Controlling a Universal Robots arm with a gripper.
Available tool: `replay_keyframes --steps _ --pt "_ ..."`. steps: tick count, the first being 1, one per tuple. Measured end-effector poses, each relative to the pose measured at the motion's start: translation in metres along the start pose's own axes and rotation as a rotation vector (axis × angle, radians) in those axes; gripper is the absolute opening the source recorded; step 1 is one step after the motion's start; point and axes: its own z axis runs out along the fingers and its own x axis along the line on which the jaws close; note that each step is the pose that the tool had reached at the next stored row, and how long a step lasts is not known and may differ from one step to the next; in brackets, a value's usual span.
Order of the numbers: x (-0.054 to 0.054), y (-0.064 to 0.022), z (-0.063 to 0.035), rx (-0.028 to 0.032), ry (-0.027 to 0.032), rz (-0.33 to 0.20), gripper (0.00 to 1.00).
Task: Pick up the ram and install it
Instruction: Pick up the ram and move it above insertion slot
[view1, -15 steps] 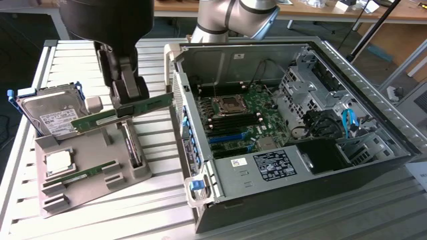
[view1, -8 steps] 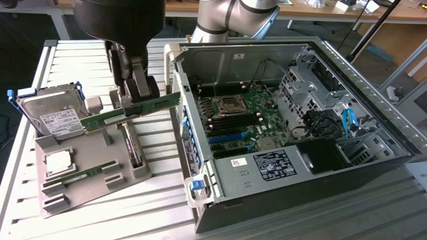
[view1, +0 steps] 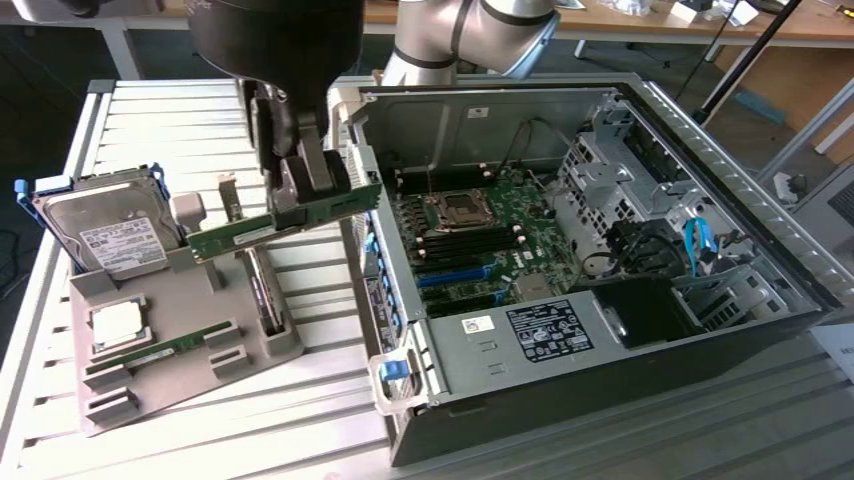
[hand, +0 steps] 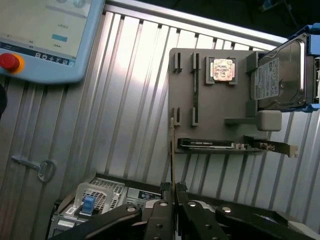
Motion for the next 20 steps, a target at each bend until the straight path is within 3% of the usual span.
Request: replay_keyframes --steps 9,20 --pt "0.006 -0.0252 -0.0007 0.0004 -0.0003 0.011 0.13" --pt "0.011 -0.0494 -0.0011 0.0008 -0.0005 0.028 0.13"
